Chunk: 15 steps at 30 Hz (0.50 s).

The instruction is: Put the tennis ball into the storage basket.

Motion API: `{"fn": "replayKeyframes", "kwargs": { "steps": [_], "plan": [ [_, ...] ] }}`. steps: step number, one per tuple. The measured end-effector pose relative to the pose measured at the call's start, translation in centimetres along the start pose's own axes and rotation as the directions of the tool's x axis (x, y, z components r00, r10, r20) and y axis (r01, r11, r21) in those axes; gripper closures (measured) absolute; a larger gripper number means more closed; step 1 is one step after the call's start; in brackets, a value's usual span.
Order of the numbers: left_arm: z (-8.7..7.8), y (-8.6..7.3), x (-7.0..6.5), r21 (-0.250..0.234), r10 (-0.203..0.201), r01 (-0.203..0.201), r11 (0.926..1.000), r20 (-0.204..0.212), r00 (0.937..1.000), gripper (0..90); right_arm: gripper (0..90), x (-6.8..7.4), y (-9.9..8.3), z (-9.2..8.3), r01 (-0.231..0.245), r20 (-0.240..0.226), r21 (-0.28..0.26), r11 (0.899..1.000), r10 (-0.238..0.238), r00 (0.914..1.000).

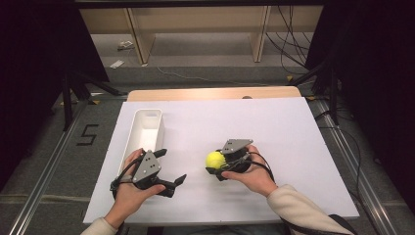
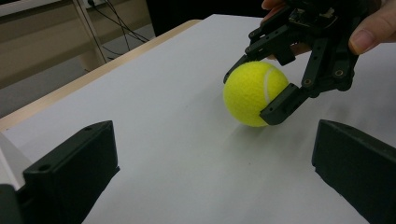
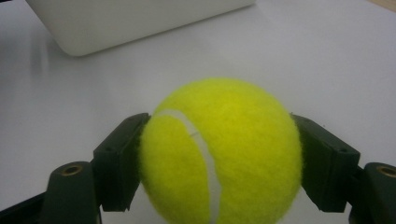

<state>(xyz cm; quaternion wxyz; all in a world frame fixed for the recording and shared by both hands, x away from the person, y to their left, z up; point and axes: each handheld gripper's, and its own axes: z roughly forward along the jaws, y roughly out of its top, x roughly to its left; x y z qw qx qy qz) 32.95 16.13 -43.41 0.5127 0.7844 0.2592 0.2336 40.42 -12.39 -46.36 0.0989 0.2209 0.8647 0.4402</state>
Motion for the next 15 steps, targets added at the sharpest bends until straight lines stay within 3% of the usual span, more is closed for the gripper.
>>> {"fn": "replayKeyframes", "kwargs": {
  "steps": [15],
  "plan": [
    [0.03, -0.01, -0.02, 0.002, -0.003, 0.003, 1.0, 0.001, 1.0, 0.0, 26.0, -0.12, 0.65, -0.31, -0.003, 0.006, -0.03, 1.0, 0.004, 1.0]
  ]
}}
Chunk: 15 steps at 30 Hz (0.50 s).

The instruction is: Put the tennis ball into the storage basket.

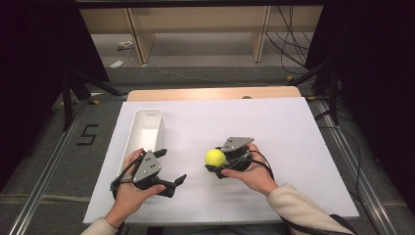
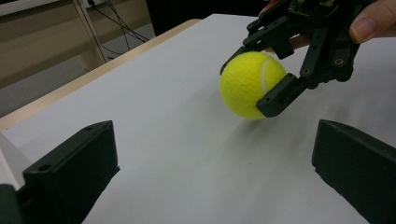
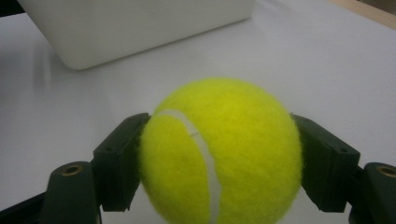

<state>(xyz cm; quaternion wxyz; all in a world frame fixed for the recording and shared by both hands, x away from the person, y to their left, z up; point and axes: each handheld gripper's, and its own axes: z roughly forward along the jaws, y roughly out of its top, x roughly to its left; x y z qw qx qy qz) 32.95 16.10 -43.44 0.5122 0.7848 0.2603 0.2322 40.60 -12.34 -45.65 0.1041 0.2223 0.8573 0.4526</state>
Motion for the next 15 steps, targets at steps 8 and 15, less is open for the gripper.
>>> {"fn": "replayKeyframes", "kwargs": {
  "steps": [8, 15],
  "plan": [
    [0.0, 0.0, 0.0, 0.0, -0.001, 0.001, 1.0, 0.0, 1.0, 0.0, 26.0, 0.0, 0.7, -0.1, 0.002, -0.001, -0.014, 1.0, -0.002, 1.0],
    [0.0, 0.0, 0.0, 0.0, 0.0, 0.0, 1.0, 0.0, 1.0, 0.0, 26.0, -0.1, 1.2, 0.0, 0.009, 0.003, -0.032, 0.999, -0.009, 1.0]
  ]
}}
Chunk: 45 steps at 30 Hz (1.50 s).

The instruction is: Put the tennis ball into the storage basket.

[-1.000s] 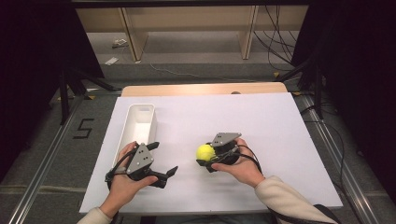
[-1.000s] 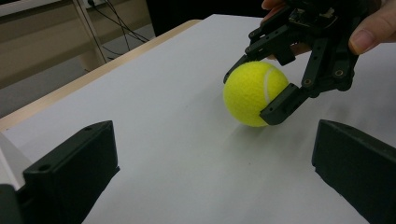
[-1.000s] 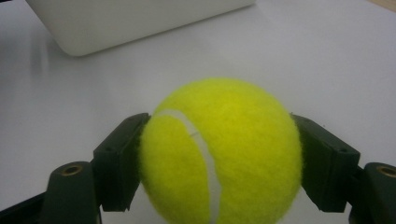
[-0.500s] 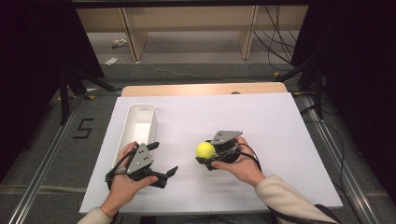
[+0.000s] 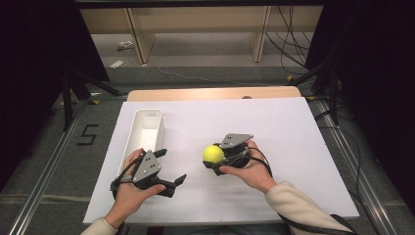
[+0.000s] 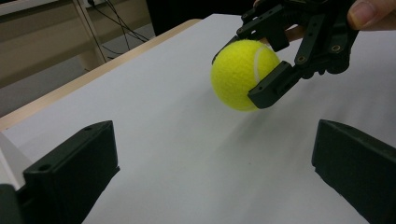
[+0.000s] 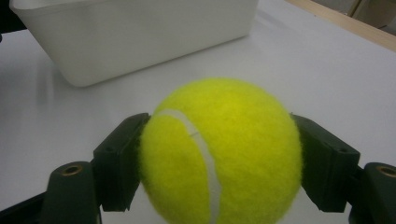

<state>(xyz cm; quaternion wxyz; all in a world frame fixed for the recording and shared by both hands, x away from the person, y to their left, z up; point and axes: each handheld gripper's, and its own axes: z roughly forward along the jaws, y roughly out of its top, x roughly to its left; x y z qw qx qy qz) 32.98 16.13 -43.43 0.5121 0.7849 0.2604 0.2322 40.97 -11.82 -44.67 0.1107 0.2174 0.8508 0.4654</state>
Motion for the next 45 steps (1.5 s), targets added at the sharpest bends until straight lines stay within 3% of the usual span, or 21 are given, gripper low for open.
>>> {"fn": "replayKeyframes", "kwargs": {
  "steps": [45],
  "plan": [
    [0.0, 0.0, 0.0, -0.003, 0.001, -0.001, 1.0, 0.0, 1.0, 0.0, 26.1, 0.0, 2.4, 0.5, 0.009, 0.001, -0.058, 0.998, -0.009, 1.0]
  ]
}}
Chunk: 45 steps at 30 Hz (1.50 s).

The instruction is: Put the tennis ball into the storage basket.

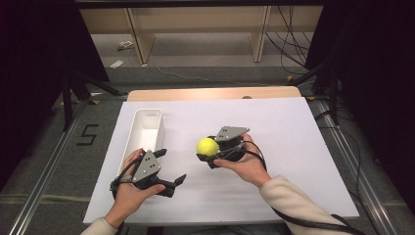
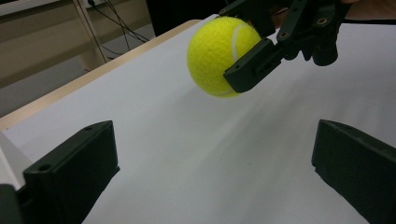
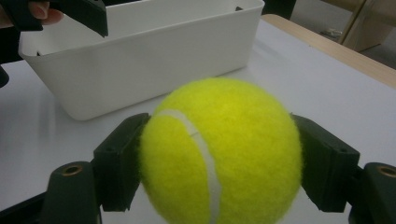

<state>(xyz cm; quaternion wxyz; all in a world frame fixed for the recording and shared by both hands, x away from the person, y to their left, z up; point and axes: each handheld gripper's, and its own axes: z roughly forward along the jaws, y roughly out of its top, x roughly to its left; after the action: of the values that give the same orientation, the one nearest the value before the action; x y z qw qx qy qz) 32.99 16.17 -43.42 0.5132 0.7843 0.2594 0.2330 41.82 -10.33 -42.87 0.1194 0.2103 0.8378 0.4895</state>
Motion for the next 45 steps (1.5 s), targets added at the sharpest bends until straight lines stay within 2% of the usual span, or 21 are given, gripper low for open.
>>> {"fn": "replayKeyframes", "kwargs": {
  "steps": [45],
  "plan": [
    [0.0, 0.0, 0.0, -0.001, 0.003, -0.003, 1.0, -0.002, 1.0, 0.0, 26.1, -0.2, 1.9, 0.8, 0.004, 0.004, -0.038, 0.999, -0.004, 1.0]
  ]
}}
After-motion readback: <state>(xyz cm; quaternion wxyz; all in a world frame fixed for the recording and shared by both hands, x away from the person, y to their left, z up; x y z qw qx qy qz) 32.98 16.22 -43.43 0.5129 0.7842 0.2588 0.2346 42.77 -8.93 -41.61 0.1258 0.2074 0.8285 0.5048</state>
